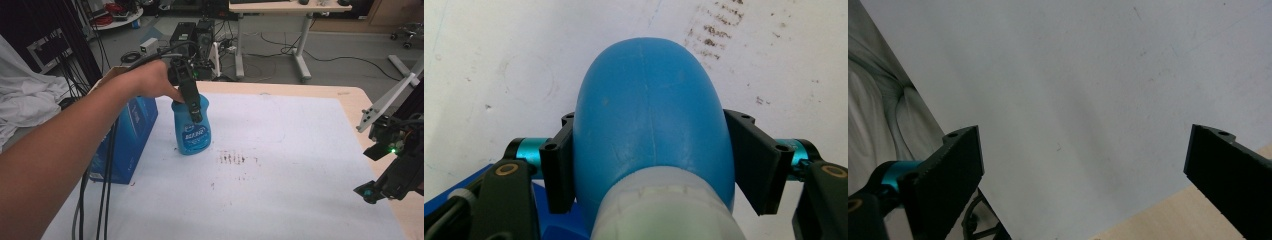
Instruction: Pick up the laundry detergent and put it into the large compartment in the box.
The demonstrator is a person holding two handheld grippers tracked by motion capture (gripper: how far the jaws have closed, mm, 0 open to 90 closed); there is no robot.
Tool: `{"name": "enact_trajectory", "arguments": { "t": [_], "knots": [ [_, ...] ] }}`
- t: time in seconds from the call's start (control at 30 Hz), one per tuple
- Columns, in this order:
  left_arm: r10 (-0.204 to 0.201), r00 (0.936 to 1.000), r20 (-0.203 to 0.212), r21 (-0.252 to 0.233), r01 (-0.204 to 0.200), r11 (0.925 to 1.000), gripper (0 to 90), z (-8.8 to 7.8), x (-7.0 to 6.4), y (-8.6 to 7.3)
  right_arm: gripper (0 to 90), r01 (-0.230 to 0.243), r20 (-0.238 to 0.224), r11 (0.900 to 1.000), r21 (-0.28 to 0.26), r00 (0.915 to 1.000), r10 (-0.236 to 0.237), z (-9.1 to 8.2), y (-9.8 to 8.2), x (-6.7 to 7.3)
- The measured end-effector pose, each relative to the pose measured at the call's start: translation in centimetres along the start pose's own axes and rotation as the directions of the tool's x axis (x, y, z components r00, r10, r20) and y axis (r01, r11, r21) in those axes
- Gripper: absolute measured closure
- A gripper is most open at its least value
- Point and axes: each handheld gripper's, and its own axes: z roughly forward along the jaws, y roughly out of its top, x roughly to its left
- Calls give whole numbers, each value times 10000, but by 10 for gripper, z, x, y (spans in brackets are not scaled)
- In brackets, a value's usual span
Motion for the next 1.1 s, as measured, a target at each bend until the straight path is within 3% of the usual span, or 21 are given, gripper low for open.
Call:
{"name": "enact_trajectory", "arguments": {
  "t": [0.2, 0.63, 0.83, 0.87, 1.0, 1.03, 1.07, 1.1],
  "knots": [
    [-24, 10000, -53, -118, 23, 9999, 363, -1, 2, -2, 16, 9, -16, 10000, 1, 10000, -9, 1, 0, 0],
    [0, 10000, 98, -221, 2, 9998, 371, -5, 3, -5, 17, -36, -62, 10000, -1, 10000, 36, 2, -2, -2],
    [-14, 10000, 90, -407, 18, 9992, 371, -23, 0, -9, 16, -81, -60, 10000, -23, 9999, 81, 1, -4, -3],
    [8, 10000, -37, -458, -9, 9990, 371, -37, -3, -12, 16, -93, -65, 9999, -68, 9999, 93, 0, -4, -3],
    [17, 9998, -196, -482, -27, 9988, 371, -63, -8, -17, 16, -90, -77, 9999, -82, 9999, 89, -1, -5, -2],
    [17, 9998, -196, -482, -27, 9988, 372, -63, -8, -17, 17, -51, -46, 10000, -78, 10000, 51, -2, -5, -2],
    [146, 9995, -274, -451, -158, 9989, 371, -75, -12, -20, 16, -7, -56, 9999, -128, 10000, 6, -2, -5, -2],
    [146, 9995, -274, -451, -158, 9989, 371, -75, -12, -20, 16, -7, -56, 9999, -128, 10000, 6, -2, -5, -2]
  ]
}}
